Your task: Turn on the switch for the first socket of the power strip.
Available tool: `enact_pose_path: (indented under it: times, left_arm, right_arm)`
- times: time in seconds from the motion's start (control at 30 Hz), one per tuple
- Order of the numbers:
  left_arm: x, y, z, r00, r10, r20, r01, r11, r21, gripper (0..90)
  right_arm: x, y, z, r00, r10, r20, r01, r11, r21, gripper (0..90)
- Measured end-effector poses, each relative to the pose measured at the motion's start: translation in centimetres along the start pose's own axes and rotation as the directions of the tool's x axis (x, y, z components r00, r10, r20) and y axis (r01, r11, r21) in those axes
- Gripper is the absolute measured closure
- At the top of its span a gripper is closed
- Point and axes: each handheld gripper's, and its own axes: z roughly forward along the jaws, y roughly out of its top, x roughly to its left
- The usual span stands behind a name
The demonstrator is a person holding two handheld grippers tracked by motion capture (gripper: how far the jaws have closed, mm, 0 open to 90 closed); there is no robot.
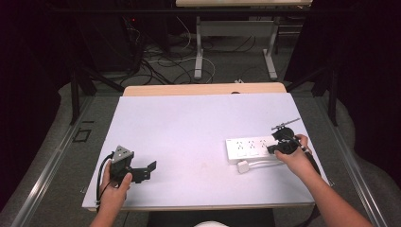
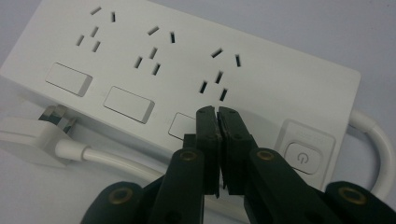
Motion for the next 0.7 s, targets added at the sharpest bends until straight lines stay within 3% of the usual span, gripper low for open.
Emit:
enact_pose_path:
  times: [0.47,0.6,0.7]
  left_arm:
    - [0.0,0.0,0.04,1.0,0.001,-0.001,-0.001,1.0,0.0,0.4]
    - [0.01,-0.01,0.03,1.0,-0.002,0.0,0.002,1.0,-0.001,0.4]
    - [-0.01,-0.02,0.04,1.0,-0.002,-0.001,0.002,1.0,0.0,0.4]
  right_arm:
    - [-0.32,-0.26,0.03,0.9998,-0.014,-0.012,0.014,1.0,-0.013,90.0]
    - [-0.4,-0.44,0.17,0.9997,0.015,-0.019,-0.015,1.0,-0.017,90.0]
    - [-0.45,-0.56,0.13,0.9997,0.004,-0.023,-0.005,1.0,-0.025,90.0]
